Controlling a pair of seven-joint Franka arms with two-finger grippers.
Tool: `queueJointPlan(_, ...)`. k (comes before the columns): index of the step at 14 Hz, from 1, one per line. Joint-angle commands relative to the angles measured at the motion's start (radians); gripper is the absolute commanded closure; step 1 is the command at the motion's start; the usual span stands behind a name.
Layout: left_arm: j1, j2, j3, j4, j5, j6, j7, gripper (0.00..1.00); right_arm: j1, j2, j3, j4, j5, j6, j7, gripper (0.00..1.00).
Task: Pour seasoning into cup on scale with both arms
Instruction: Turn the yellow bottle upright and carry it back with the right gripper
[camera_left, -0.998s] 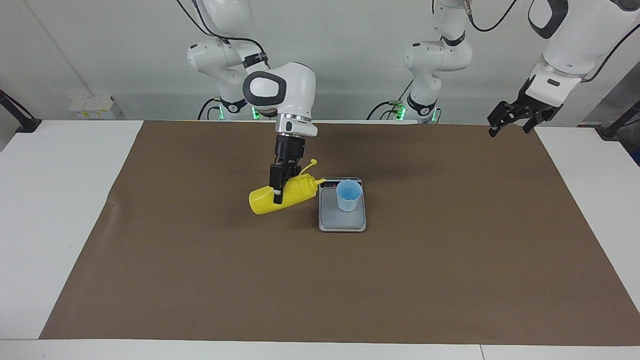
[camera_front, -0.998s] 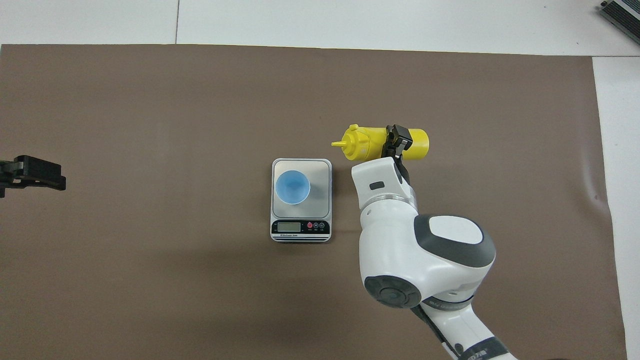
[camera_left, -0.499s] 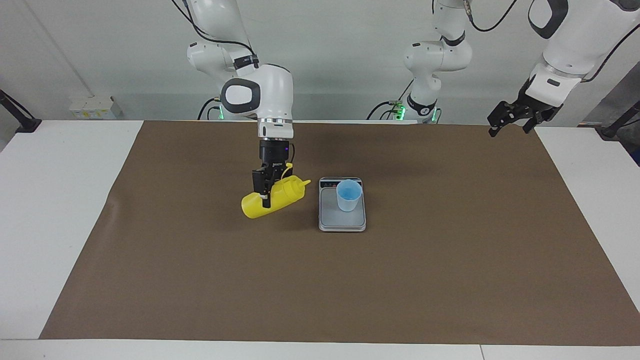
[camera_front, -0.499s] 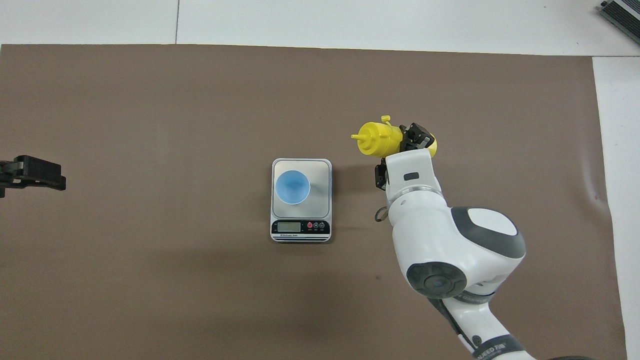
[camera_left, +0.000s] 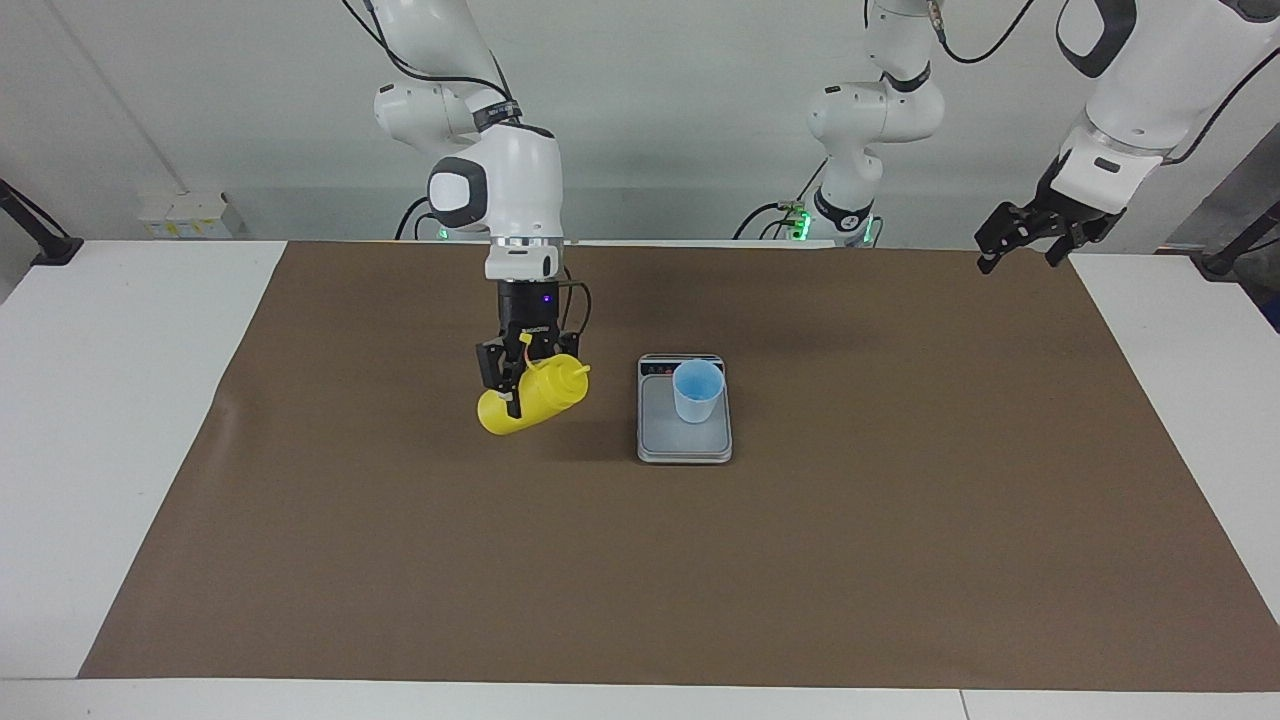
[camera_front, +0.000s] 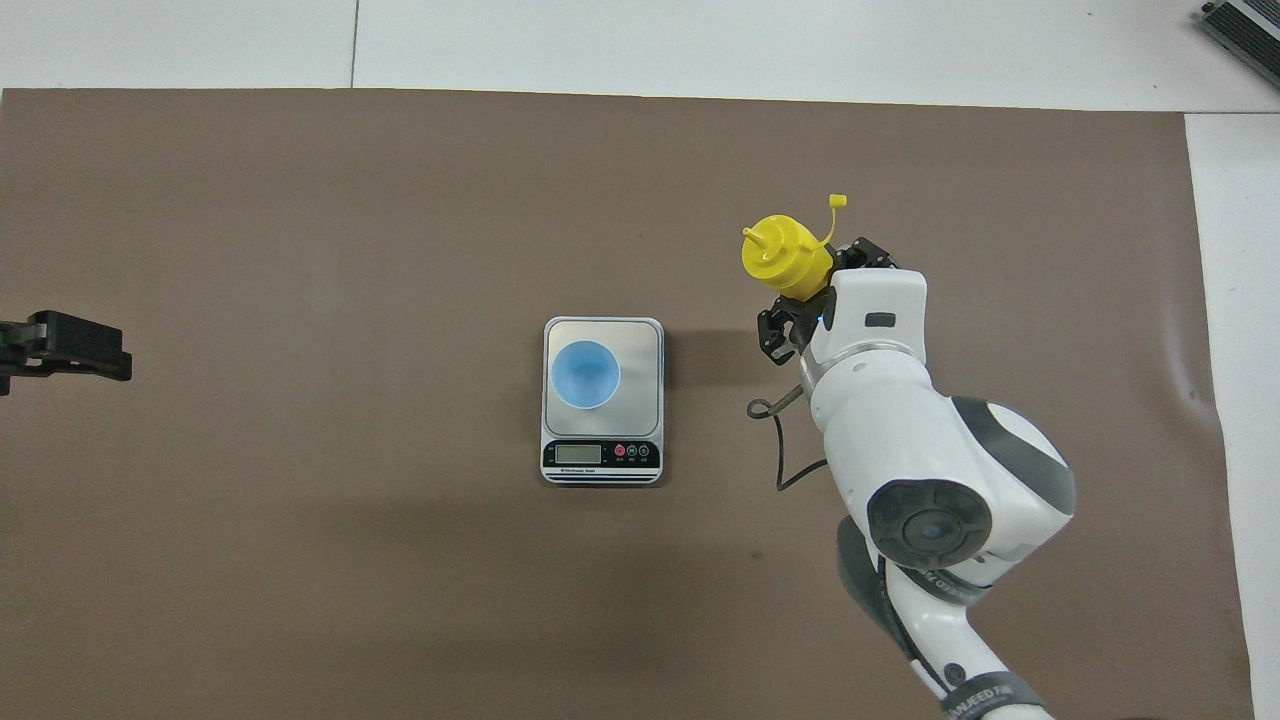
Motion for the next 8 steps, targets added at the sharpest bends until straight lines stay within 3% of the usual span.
queueJointPlan(1,0.005,-0.021,0.000,-0.019,-0.015,0.004,0.001,0.00,-0.022,-0.020,0.012,-0.004,0.238,0.004,-0.131,0.87)
queueJointPlan(8,0.005,-0.021,0.000,-0.021,-0.015,0.004,0.001,0.00,-0.081,-0.022,0.012,-0.004,0.663,0.001,-0.588,0.87)
